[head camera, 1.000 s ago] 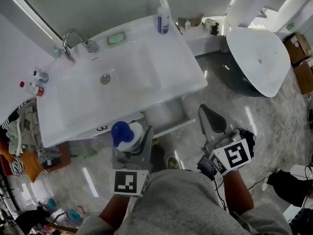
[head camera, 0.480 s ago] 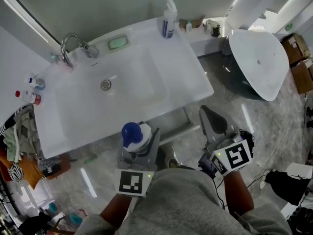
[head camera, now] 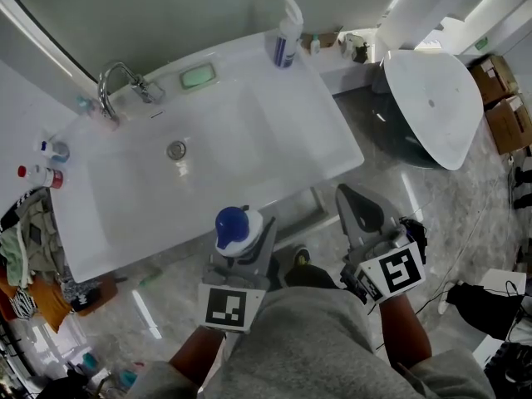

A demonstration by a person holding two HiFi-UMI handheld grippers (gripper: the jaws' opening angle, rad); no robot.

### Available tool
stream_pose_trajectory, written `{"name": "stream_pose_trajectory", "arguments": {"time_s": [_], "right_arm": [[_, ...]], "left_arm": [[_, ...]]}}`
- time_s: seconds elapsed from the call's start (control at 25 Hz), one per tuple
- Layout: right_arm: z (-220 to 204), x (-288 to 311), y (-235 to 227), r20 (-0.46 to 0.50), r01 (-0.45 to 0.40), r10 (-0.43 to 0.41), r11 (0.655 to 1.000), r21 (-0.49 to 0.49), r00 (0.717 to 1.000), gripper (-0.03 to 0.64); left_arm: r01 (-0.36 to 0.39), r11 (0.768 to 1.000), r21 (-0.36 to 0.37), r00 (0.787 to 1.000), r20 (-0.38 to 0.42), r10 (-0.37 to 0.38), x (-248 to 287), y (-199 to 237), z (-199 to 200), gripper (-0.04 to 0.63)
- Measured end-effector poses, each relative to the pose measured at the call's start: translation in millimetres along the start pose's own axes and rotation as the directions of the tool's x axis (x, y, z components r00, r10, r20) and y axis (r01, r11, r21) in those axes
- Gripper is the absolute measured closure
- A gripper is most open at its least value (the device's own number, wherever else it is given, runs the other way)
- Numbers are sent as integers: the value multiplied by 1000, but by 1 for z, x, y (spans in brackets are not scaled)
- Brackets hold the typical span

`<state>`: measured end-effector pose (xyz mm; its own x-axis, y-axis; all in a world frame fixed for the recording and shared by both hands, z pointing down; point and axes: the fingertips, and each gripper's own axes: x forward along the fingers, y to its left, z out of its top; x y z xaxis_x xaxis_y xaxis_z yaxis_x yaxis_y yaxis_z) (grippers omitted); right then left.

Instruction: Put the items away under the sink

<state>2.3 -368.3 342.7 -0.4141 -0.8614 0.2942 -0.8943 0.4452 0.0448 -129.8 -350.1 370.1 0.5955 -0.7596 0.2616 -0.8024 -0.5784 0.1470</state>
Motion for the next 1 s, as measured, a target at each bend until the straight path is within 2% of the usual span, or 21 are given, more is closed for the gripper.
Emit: {"name": "stream_pose_trajectory", "arguments": {"time_s": [0.12,0.36,0.68,1.0], "right_arm": [[0,0,-1,-5,1,-1,1000,0,1000,618],[-4,-3,-5,-6,-22,22,1000,-3,1000,618],[-16,-15,-33,5,-49,49,999,19,999,617],[-50,-25,-61,-16,-85,86,995,53,996,617]], "left_arm": [[5,1000,-3,1000,-15,-5,1,-2,-6,407],[5,999,48,999,-51,-2,10,-8,-30,407],[7,997,73,995,-104,1,30,-34,-58,407],[44,988,146,971,-241,-8,59,-61,-122,407]]}}
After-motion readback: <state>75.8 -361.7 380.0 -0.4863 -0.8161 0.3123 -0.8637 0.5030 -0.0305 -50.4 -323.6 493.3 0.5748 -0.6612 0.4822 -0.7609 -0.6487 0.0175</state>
